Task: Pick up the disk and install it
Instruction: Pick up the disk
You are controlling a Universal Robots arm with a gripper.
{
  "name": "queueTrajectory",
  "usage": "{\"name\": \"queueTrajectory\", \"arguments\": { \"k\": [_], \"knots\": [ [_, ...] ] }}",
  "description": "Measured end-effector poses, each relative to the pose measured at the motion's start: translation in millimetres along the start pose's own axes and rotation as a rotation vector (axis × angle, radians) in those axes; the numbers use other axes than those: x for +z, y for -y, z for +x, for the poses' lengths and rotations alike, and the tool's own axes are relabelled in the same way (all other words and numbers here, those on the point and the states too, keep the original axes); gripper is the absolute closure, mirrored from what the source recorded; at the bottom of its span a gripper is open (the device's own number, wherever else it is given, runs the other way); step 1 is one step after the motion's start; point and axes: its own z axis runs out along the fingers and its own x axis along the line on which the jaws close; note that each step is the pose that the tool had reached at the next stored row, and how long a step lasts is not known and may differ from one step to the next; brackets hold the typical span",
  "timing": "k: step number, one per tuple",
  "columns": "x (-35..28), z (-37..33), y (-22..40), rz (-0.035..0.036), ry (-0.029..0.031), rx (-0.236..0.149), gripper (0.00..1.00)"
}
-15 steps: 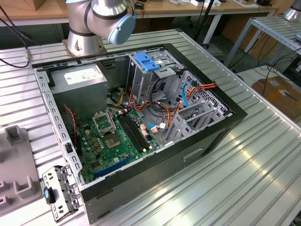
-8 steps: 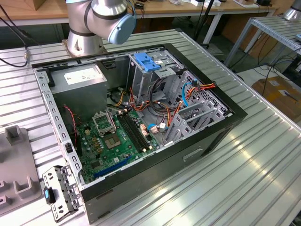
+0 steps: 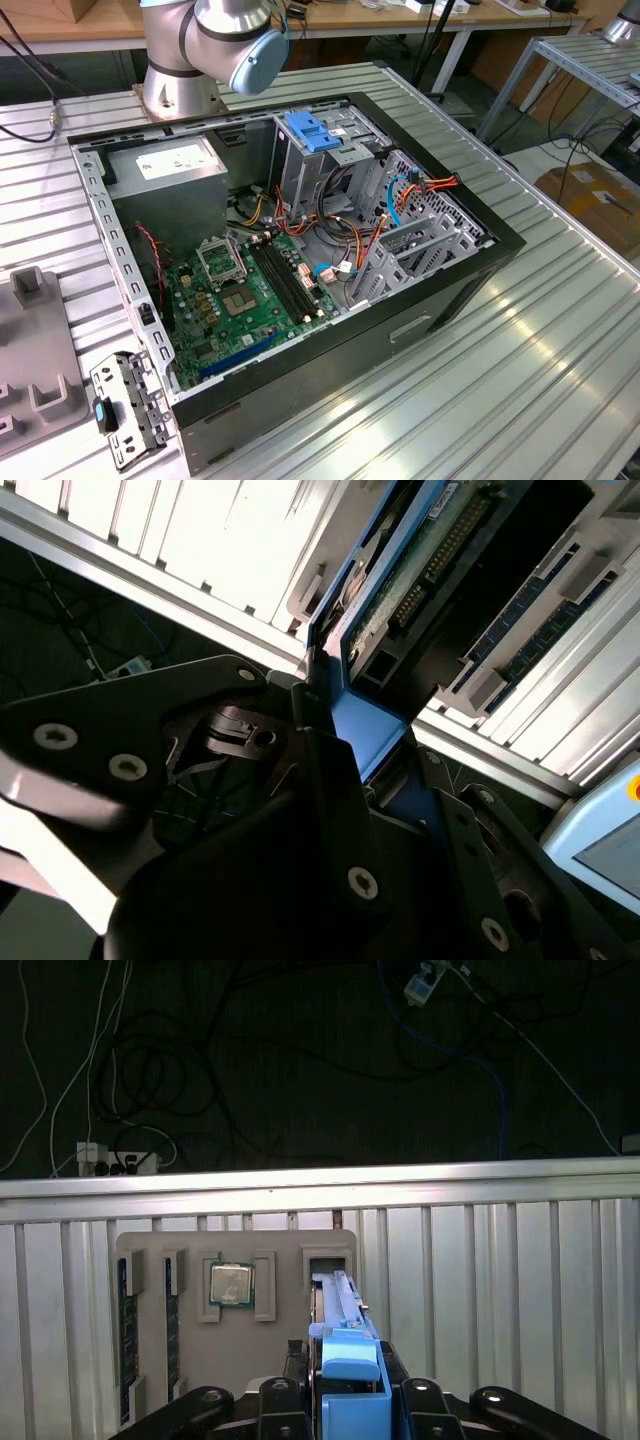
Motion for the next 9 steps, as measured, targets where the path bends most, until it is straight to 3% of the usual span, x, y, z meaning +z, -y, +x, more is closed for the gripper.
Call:
{"name": "queueTrajectory", "arguments": {
  "k": [9],
  "knots": [
    [-3.8,-0.1,0.0,0.0,0.0,0.0,0.63]
  ]
}}
